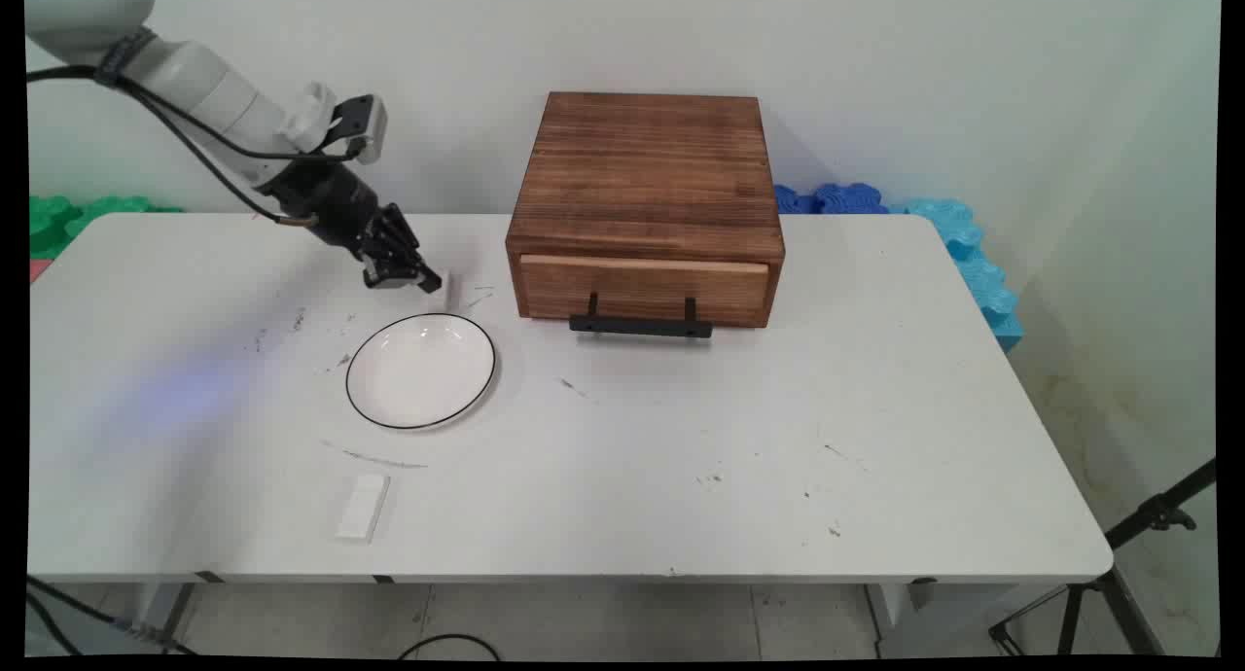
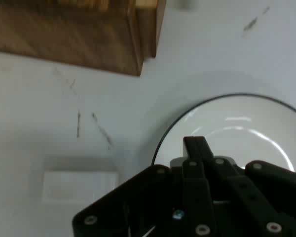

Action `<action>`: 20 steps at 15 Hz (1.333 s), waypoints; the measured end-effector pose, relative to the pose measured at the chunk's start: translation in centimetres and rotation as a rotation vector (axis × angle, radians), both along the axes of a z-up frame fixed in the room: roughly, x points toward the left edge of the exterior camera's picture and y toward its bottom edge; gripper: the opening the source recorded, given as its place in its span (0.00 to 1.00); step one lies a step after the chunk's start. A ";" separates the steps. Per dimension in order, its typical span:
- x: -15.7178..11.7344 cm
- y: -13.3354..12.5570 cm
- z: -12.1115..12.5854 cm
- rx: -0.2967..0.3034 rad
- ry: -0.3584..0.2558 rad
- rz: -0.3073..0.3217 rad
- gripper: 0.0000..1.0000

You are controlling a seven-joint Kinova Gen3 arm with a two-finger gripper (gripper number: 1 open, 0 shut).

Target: Open the drawer

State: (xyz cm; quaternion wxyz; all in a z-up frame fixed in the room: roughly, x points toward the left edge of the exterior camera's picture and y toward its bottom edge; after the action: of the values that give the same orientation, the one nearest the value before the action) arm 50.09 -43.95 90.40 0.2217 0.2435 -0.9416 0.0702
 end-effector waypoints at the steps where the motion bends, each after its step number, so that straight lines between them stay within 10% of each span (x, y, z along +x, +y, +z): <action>1: -0.6 -0.1 0.3 -0.004 0.001 -0.007 0.00; 4: -1.9 -0.3 1.0 -0.013 0.005 -0.020 0.00; 5: -2.3 -0.3 1.3 -0.016 0.007 -0.023 1.00; 20: -7.2 -0.5 4.9 -0.046 0.027 -0.079 1.00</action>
State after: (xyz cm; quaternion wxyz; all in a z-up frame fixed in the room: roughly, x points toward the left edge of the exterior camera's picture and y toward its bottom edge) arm 42.91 -44.45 95.29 0.2424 0.2020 -0.9456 0.0797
